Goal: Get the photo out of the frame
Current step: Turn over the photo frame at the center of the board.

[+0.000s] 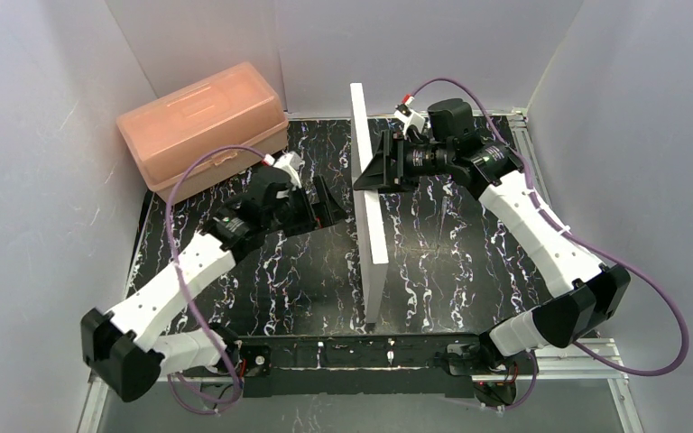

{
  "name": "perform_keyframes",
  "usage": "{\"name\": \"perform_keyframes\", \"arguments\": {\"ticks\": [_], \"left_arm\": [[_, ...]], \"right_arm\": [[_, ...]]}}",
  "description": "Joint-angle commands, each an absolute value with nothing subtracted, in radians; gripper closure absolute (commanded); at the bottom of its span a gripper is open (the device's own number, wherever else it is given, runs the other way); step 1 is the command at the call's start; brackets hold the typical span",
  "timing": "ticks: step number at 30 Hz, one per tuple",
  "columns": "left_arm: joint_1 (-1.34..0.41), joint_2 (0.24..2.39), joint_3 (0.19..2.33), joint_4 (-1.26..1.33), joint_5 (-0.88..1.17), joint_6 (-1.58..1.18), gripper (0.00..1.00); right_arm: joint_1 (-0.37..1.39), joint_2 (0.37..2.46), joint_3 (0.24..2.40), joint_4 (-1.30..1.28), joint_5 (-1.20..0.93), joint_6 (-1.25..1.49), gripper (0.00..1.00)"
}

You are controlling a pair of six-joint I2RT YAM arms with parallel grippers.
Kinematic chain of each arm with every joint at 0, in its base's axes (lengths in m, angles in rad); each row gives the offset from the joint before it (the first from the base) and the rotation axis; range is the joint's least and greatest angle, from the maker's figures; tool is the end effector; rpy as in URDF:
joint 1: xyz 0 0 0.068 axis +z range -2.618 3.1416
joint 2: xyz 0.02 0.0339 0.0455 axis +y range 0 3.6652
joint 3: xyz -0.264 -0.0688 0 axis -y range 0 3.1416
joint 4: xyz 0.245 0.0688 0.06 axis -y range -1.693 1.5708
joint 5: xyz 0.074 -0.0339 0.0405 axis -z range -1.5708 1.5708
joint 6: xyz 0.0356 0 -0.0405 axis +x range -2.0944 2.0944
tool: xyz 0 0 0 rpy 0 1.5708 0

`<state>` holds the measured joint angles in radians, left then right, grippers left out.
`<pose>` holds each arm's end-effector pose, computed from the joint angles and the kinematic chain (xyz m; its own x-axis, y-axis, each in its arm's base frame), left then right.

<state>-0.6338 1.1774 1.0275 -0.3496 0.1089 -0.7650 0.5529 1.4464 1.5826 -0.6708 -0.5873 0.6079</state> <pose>0.2121 -0.1607 0.3277 -0.7394 -0.3110 -0.5972 0.2128 0.7335 -0.6455 0.2543 0.1801 0.4154 -0.8373 0.0420 -0.5451 -0.4443 0.5288 0.7232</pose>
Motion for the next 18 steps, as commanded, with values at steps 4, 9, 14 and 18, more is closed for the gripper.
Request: {"name": "perform_keyframes", "arguments": {"ticks": [4,9,14,18], "left_arm": [[-0.632,0.992,1.139,-0.464,0.177,-0.867,0.02],[-0.65,0.969,1.173,-0.426,0.259,-0.971,0.02],[-0.732,1.012,1.229,-0.415,0.221,-1.003,0.02],[-0.736,0.99,1.249,-0.466,0.063,-1.013,0.02]], "right_arm": [[0.57,1.482,1.59,-0.652,-0.547,0.601,0.31],[0.584,1.492,1.596,-0.637,-0.537,0.616,0.32],[0.605,1.51,1.605,-0.63,-0.523,0.62,0.33],[0.62,1.513,1.608,-0.628,-0.517,0.622,0.33]]}}
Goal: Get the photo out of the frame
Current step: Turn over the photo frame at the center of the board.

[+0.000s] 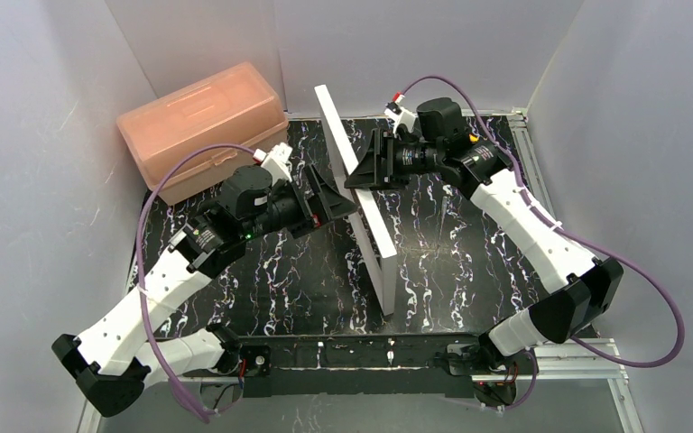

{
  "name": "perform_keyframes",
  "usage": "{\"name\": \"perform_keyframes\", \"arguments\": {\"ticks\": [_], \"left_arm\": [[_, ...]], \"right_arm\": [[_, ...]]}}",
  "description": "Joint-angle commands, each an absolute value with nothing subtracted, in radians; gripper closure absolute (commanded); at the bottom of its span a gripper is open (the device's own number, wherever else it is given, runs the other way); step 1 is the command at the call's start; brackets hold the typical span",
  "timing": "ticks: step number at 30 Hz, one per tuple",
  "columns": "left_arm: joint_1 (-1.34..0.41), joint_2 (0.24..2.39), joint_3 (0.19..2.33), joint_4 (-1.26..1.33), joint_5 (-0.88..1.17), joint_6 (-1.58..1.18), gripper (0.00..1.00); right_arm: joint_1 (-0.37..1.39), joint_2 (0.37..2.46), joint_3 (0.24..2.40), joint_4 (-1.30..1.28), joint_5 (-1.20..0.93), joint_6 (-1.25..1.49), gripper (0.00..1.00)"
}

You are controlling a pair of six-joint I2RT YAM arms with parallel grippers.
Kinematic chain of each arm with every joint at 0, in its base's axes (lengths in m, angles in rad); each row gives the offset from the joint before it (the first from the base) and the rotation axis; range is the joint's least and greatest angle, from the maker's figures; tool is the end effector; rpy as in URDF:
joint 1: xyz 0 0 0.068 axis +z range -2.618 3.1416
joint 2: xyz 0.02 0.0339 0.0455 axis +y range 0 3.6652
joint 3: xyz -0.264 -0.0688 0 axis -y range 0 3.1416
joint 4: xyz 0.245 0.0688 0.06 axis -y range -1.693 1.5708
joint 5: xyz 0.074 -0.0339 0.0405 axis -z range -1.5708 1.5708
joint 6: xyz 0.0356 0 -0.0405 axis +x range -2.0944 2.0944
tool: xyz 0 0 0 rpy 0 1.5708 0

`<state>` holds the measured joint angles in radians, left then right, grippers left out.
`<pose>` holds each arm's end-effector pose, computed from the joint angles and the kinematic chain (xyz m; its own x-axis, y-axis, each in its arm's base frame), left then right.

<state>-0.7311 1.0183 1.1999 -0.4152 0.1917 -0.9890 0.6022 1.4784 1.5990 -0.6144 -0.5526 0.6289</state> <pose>0.1574 -0.1503 0.4163 -0.7576 -0.4222 -0.4978 0.2920 0.4627 -0.8370 0.2560 0.1986 0.4160 -0.8236 0.0415 -0.5657 -0.4681 0.5134 0.7192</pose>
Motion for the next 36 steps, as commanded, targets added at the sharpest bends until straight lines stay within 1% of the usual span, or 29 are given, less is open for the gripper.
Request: {"name": "perform_keyframes", "arguments": {"ticks": [1,4,8,10,16,20,22,24,28,30,31,32,35,36], "left_arm": [[-0.736,0.978,1.251,-0.474,0.024,-1.012,0.02],[-0.735,0.957,1.264,-0.498,-0.133,-1.019,0.03],[-0.701,1.02,1.401,-0.656,-0.228,-1.076,0.05],[-0.693,1.048,1.449,-0.694,-0.271,-1.091,0.05],[-0.672,1.091,1.464,-0.64,-0.296,-1.117,0.02],[-0.67,1.165,1.538,-0.741,-0.331,-1.232,0.08],[-0.67,1.214,1.603,-0.797,-0.33,-1.27,0.08],[-0.668,1.249,1.634,-0.801,-0.313,-1.267,0.07],[-0.669,1.269,1.636,-0.761,-0.309,-1.262,0.06],[-0.668,1.277,1.63,-0.756,-0.311,-1.262,0.06],[-0.667,1.28,1.625,-0.759,-0.311,-1.264,0.06],[-0.667,1.283,1.623,-0.763,-0.311,-1.266,0.06],[-0.664,1.287,1.605,-0.768,-0.311,-1.281,0.06],[-0.662,1.286,1.597,-0.768,-0.31,-1.283,0.06]], "right_arm": [[0.623,1.511,1.609,-0.629,-0.515,0.621,0.33],[0.632,1.509,1.606,-0.633,-0.508,0.619,0.33],[0.639,1.51,1.61,-0.643,-0.501,0.614,0.33],[0.641,1.509,1.608,-0.646,-0.496,0.612,0.33],[0.65,1.508,1.607,-0.648,-0.493,0.612,0.33],[0.655,1.509,1.61,-0.652,-0.491,0.611,0.33],[0.656,1.509,1.612,-0.654,-0.491,0.609,0.33],[0.659,1.508,1.612,-0.656,-0.489,0.606,0.33],[0.665,1.508,1.611,-0.656,-0.493,0.604,0.31],[0.671,1.509,1.613,-0.654,-0.504,0.601,0.29],[0.674,1.509,1.614,-0.653,-0.511,0.597,0.26],[0.678,1.507,1.615,-0.652,-0.517,0.593,0.23],[0.686,1.496,1.616,-0.646,-0.529,0.577,0.06],[0.687,1.491,1.614,-0.644,-0.53,0.575,0.02]]}}
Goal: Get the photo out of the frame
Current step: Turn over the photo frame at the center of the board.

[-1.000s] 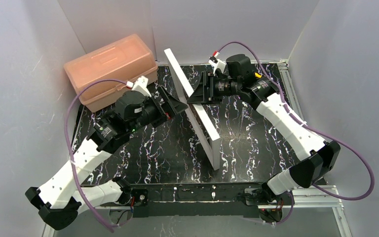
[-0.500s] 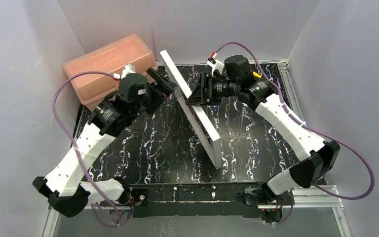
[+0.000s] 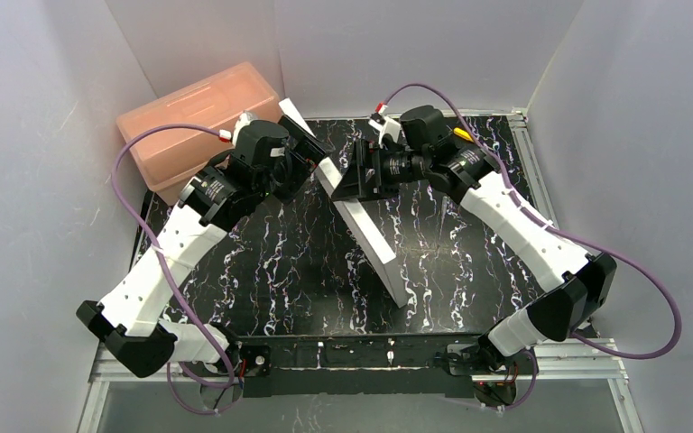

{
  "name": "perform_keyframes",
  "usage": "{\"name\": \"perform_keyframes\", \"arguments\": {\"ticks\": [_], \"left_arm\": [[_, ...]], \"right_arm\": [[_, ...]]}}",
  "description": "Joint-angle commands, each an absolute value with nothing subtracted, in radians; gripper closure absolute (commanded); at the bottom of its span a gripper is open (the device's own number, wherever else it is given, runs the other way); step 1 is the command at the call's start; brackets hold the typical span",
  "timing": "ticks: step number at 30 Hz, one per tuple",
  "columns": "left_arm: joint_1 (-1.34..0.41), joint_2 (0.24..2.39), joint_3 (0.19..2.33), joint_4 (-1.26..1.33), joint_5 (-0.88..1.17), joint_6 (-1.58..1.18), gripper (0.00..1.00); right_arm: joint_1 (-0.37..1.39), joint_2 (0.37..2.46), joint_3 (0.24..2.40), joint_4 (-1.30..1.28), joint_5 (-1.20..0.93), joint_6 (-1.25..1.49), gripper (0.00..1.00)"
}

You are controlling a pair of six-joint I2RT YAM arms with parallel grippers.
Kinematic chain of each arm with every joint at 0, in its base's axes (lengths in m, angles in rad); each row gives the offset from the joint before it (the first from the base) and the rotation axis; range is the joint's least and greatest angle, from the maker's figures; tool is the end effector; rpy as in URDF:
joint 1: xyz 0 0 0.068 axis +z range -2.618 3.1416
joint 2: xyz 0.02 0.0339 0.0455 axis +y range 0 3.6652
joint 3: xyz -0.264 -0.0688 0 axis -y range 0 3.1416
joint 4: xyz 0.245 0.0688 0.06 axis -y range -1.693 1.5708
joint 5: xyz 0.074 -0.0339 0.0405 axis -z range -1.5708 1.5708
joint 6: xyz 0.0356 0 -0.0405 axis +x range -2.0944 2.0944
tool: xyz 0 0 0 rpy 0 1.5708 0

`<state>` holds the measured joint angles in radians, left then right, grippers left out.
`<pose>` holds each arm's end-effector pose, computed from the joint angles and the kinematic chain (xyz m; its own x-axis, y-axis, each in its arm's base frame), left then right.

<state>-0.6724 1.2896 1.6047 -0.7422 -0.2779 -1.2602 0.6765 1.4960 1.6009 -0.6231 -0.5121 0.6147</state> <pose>0.2092 -0.1541 0.4553 -0.4834 -0.7855 -0.3864 -0.1852 0.5231 -0.8319 0.2455 0.2195 0.4101 -0.8217 -0.0150 -0.5697 -0.4943 0.5164 0.6993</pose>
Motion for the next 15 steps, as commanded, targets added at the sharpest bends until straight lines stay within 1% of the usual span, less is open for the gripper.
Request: {"name": "perform_keyframes", "arguments": {"ticks": [1,5,6,8,11,15], "left_arm": [[-0.659,1.287,1.591,-0.767,-0.309,-1.285,0.06],[-0.65,1.273,1.546,-0.777,-0.31,-1.3,0.1],[-0.647,1.264,1.529,-0.784,-0.313,-1.311,0.13],[-0.641,1.238,1.485,-0.787,-0.317,-1.335,0.24],[-0.631,1.196,1.411,-0.783,-0.312,-1.378,0.32],[-0.624,1.145,1.34,-0.787,-0.298,-1.408,0.45]], "right_arm": [[0.687,1.488,1.612,-0.641,-0.532,0.573,0.01],[0.688,1.473,1.603,-0.624,-0.547,0.568,0.02],[0.688,1.467,1.596,-0.612,-0.564,0.569,0.02],[0.689,1.45,1.576,-0.573,-0.584,0.573,0.03],[0.687,1.417,1.533,-0.518,-0.601,0.582,0.03],[0.686,1.373,1.504,-0.483,-0.601,0.576,0.04]]}}
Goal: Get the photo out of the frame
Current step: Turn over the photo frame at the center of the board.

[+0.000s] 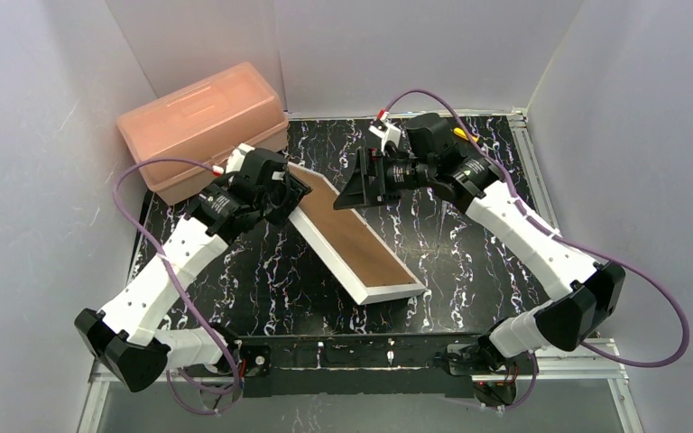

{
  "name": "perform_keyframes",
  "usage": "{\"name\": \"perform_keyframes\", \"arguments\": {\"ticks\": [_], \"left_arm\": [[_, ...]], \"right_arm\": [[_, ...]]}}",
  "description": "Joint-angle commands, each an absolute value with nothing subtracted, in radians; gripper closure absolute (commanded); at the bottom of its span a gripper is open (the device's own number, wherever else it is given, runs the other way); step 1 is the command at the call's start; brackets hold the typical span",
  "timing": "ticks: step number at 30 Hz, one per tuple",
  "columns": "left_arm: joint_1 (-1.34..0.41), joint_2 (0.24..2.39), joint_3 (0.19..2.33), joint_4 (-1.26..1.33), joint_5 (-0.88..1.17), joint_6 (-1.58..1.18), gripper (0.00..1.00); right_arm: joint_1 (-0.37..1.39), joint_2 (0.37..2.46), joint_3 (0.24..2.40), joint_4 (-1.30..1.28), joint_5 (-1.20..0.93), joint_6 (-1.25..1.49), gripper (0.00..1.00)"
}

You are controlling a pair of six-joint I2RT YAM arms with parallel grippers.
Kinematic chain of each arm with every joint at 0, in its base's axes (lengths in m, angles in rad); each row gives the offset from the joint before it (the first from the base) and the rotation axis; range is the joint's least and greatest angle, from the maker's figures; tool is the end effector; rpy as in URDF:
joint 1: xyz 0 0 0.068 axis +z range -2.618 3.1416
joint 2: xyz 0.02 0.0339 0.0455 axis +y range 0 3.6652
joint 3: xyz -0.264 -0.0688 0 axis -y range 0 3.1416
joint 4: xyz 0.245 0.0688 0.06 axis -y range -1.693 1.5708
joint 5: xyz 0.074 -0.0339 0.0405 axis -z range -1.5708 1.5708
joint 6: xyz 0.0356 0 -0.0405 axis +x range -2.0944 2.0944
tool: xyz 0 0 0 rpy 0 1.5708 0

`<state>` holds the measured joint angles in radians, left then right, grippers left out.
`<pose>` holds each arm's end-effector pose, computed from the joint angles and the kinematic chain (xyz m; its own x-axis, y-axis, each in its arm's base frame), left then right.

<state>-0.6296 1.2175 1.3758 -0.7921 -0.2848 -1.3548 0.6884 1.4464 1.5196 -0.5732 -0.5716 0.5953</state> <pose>0.2066 -0.1381 0.3950 -0.4758 -0.8132 -0.3352 -0.3856 0.5354 -0.7514 0.2337 0.2172 0.4034 -0.8118 -0.0571 -0.5812 -0.5384 0.4588 0.7069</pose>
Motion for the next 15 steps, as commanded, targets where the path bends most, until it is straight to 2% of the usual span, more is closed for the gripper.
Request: {"name": "perform_keyframes", "arguments": {"ticks": [1,3,7,11,15], "left_arm": [[-0.624,1.129,1.324,-0.791,-0.295,-1.416,0.5],[-0.624,1.092,1.276,-0.793,-0.283,-1.434,0.59],[-0.624,0.998,1.158,-0.775,-0.266,-1.458,0.7],[-0.622,0.899,1.022,-0.703,-0.266,-1.406,0.71],[-0.618,0.826,0.92,-0.607,-0.214,-1.294,0.69]], "right_arm": [[0.686,1.363,1.501,-0.482,-0.593,0.572,0.04],[0.686,1.345,1.501,-0.491,-0.564,0.556,0.04],[0.684,1.314,1.493,-0.525,-0.46,0.525,0.05],[0.685,1.295,1.447,-0.549,-0.337,0.514,0.05],[0.684,1.293,1.375,-0.528,-0.31,0.504,0.05]]}}
